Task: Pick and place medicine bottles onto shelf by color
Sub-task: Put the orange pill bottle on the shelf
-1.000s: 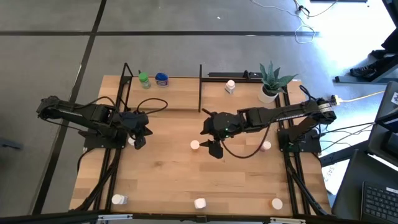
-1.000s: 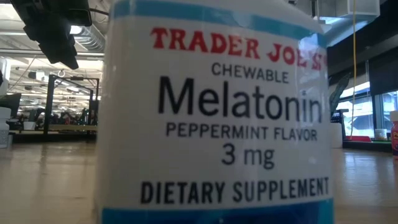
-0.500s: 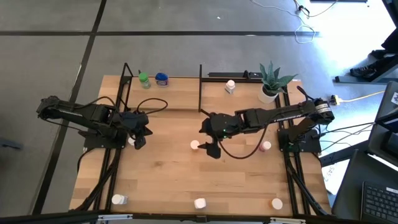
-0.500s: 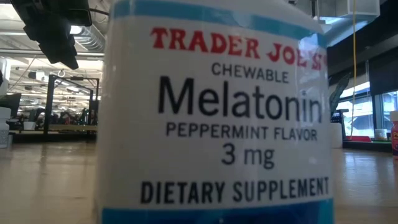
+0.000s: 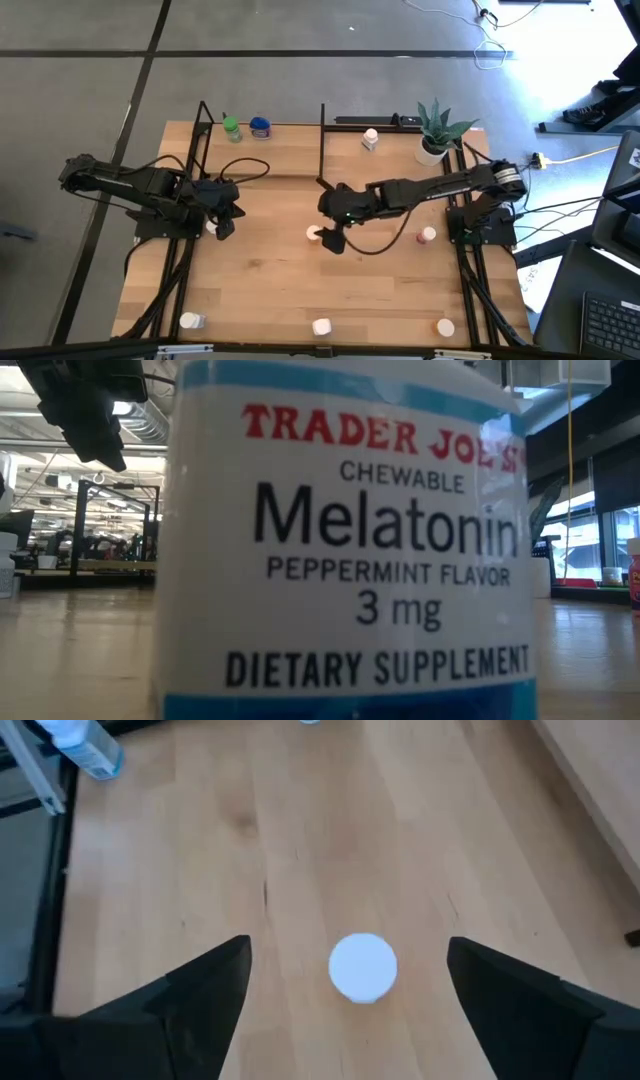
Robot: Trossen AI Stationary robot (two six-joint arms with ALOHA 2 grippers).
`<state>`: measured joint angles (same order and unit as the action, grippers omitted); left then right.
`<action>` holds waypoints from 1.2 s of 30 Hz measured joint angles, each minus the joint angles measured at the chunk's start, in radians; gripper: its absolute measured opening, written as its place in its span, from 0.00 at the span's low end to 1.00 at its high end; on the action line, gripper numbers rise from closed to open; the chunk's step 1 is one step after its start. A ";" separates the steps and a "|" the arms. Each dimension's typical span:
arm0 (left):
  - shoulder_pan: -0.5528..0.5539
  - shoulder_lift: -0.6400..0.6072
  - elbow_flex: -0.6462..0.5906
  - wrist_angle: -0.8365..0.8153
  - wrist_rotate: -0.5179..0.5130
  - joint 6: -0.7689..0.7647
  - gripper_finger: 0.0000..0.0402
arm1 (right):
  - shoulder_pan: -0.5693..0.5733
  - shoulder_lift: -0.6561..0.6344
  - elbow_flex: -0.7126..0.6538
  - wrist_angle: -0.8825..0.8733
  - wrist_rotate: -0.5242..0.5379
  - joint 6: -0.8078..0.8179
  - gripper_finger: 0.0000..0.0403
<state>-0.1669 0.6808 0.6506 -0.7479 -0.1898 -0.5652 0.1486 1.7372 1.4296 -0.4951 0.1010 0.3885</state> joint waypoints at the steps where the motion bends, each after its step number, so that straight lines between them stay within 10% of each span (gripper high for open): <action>1: 0.000 0.000 0.000 0.000 0.000 0.000 0.00 | -0.001 0.012 0.000 0.008 -0.002 0.000 0.84; 36: 0.000 0.000 0.000 0.000 0.000 0.000 0.00 | -0.007 0.248 0.000 0.059 0.002 -0.007 0.84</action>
<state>-0.1672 0.6804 0.6506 -0.7479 -0.1898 -0.5652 0.1420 1.9848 1.4300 -0.4359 0.1032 0.3813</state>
